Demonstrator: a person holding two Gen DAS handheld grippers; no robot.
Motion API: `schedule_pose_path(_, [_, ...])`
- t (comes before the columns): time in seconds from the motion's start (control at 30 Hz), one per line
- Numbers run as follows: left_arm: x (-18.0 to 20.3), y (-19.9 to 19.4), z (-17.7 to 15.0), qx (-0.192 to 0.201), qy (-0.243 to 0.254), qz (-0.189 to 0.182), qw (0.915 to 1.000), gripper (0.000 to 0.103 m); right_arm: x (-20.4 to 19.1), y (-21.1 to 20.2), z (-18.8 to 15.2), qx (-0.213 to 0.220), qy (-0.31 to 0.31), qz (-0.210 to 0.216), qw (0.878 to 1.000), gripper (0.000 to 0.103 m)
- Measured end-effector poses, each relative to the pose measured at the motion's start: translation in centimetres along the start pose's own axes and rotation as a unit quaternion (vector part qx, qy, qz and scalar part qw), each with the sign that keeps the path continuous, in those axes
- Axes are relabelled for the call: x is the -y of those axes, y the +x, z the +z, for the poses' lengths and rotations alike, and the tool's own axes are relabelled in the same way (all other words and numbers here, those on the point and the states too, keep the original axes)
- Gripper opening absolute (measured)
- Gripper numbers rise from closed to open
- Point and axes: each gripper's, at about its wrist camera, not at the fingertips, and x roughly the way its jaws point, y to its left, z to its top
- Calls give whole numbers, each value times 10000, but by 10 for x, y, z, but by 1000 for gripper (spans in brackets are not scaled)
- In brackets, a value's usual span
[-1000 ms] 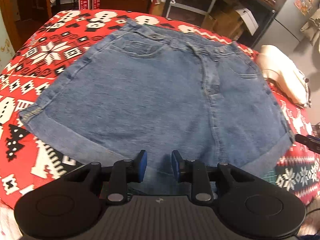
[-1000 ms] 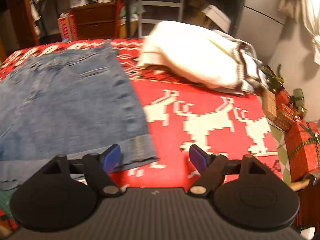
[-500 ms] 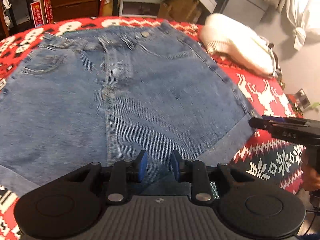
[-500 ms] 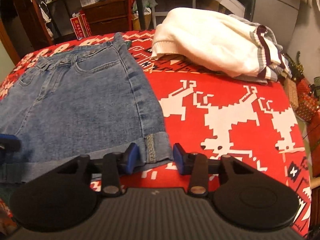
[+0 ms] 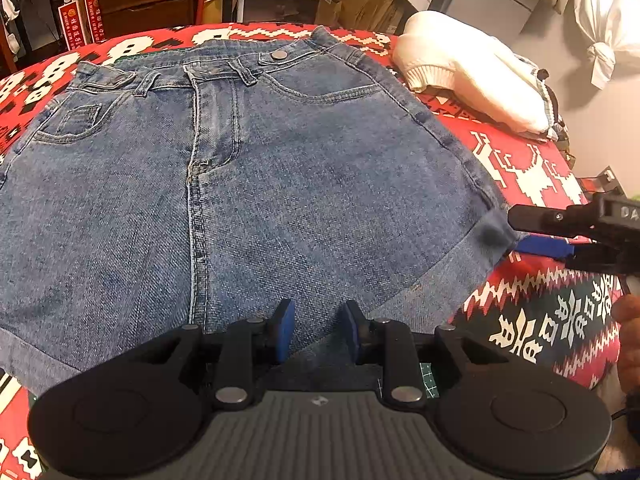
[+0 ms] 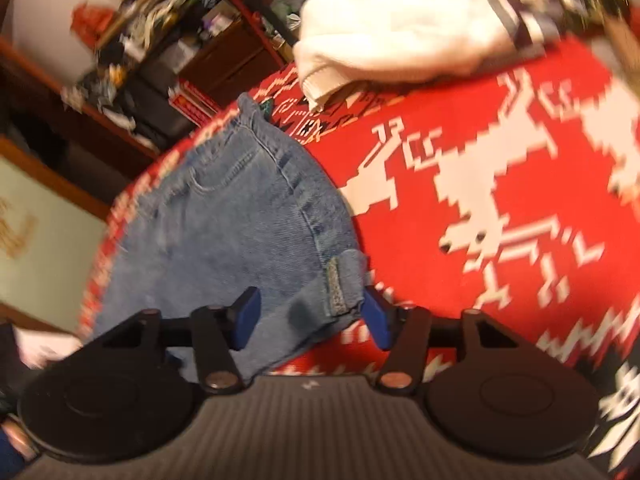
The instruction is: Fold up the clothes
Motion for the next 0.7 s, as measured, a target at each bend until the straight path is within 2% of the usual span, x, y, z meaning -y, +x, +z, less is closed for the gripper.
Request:
schedule_pose_path(0.17, [1,0,0,-3,14,22,10000,26,9,15,-5,-72,688,525,9962,62])
schedule_pose_path(0.33, [1,0,0,-22,-48,-17,10000,26,13,34,-10,-178,1274,1006,9866,62])
schedule_pose_path(0.5, [3,0,-2,6,-50,-10,10000,27,6,49,-6,-131,1345,840,9873,74])
schedule_pose_path(0.57, [4,0,-2,-2,-30,0,10000,27,3,55,-4,-102,1371,761,9876,73])
schedule_pose_path(0.63, [4,0,-1,-23,-52,-14,10000,27,1,61,-2,-74,1397,682,9878,65])
schedule_pose_path(0.7, [6,1,0,-28,-56,-27,10000,27,-2,67,0,-45,1423,603,9880,64])
